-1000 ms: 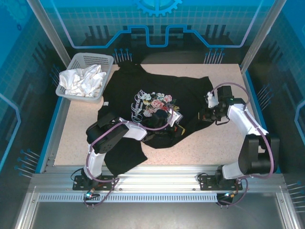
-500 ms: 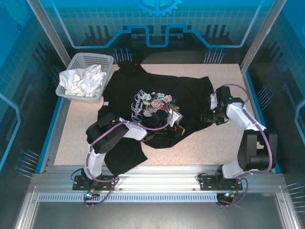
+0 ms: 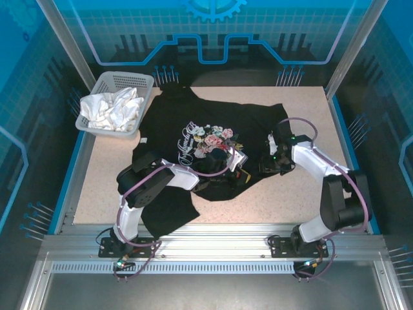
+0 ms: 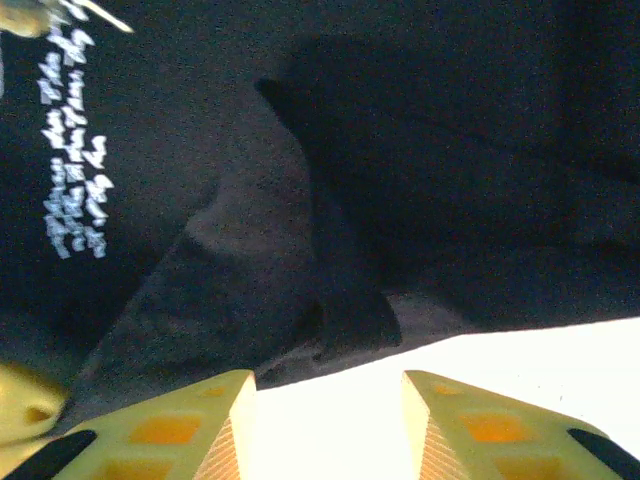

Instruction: Fold the inside-out t-shirt

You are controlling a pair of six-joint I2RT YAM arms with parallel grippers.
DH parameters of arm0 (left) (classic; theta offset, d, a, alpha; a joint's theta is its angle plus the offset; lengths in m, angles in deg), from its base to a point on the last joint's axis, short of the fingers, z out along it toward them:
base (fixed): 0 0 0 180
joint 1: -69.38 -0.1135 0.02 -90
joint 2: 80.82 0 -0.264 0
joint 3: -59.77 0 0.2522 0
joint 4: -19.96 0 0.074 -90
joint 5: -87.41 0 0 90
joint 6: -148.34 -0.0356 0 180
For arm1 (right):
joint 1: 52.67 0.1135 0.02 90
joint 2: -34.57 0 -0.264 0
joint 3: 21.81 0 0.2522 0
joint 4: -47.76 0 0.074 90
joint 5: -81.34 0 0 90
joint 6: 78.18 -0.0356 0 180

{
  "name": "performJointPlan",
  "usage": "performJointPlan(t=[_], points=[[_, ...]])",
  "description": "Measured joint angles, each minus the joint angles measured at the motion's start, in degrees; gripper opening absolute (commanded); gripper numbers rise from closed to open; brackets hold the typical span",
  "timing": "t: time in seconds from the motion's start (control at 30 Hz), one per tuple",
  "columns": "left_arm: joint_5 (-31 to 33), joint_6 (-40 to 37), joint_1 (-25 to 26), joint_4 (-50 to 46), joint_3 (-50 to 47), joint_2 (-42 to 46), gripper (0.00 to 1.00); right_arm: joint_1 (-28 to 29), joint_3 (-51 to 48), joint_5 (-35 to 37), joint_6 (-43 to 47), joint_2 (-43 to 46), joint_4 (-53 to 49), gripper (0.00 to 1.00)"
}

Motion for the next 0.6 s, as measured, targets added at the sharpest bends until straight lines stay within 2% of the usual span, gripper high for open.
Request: performJointPlan(t=[0.13,0.27,0.6], points=[[-0.4,0.0,0.0,0.0,0.0,0.0,0.0,0.9,2.0,4.4,0.1,-3.1,-0.5,0.42],[-0.4,0.0,0.0,0.0,0.0,0.0,0.0,1.0,4.0,6.7,0.5,-5.4,-0.6,0.37],[-0.5,0.0,0.0,0.0,0.0,0.0,0.0,0.7,5.7,5.3,2.1,-8.5,-0.5,0.04]])
